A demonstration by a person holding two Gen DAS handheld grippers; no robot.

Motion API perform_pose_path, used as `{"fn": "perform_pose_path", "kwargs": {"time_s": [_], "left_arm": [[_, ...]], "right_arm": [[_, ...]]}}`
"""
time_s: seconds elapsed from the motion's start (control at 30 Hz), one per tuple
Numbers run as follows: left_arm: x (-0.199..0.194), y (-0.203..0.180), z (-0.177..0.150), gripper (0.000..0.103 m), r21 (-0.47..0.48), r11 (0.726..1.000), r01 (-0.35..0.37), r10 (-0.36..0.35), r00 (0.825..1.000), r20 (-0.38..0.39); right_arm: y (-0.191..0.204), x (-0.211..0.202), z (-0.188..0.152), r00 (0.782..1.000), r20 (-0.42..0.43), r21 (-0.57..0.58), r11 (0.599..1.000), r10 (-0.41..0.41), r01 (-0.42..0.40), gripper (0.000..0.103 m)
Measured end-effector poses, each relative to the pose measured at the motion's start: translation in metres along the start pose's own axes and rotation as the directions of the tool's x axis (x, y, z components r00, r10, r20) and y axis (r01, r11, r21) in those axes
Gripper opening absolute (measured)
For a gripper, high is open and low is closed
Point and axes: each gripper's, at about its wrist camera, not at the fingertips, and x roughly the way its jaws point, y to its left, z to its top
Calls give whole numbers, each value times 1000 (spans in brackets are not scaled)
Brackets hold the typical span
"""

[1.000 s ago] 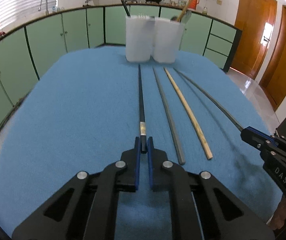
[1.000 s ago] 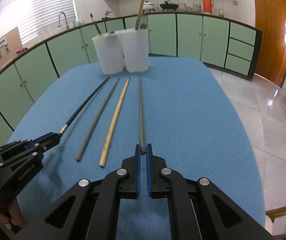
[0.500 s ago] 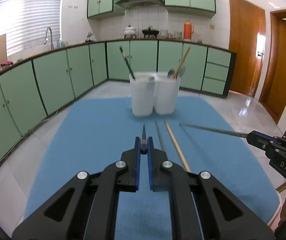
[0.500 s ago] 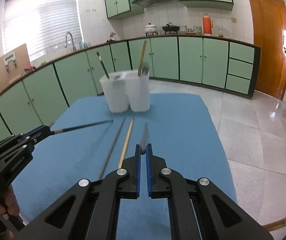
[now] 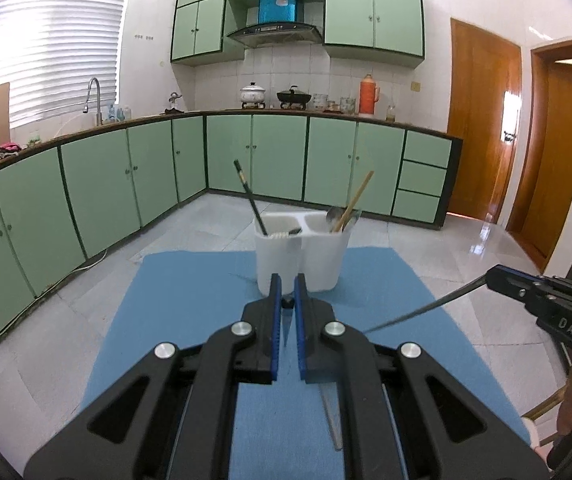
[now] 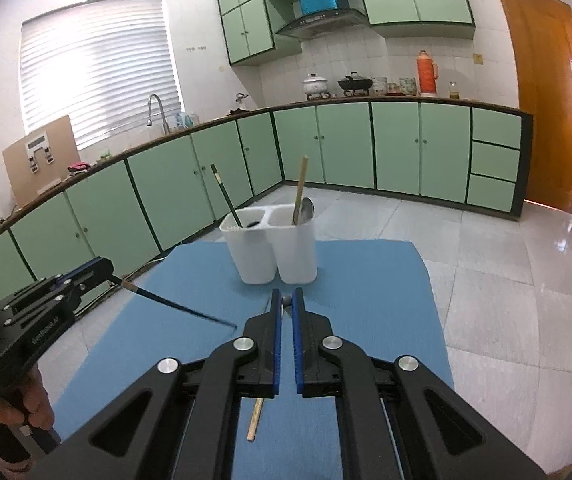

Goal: Organize utensils
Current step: 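Lift both chopsticks and carry them over the white caddy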

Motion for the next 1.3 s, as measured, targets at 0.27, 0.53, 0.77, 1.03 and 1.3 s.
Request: {"fn": "perform_pose_path", "kwargs": {"time_s": [0.27, 0.53, 0.77, 1.03, 1.3], "left_arm": [[-6, -3, 24, 5, 0, 999, 47, -47, 999, 23], [-7, -2, 40, 5, 6, 996, 86, -86, 995, 43], [-4, 0, 55, 5, 8, 996, 91, -91, 993, 75], [17, 5, 82, 5, -11, 994, 106, -104, 991, 84], [28, 8, 123, 5, 0, 994, 113, -112, 985, 135]], "right_arm": [[9, 4, 28, 1000, -8, -67, 998, 17, -17, 5], [12, 1, 41, 998, -9, -103, 993, 58, -59, 5], [14, 0, 56, 995, -6, -118, 988, 104, -104, 5], [16, 12, 85, 991, -3, -137, 981, 137, -136, 5], [30, 14, 128, 986, 56, -177, 973, 158, -146, 5]]}}
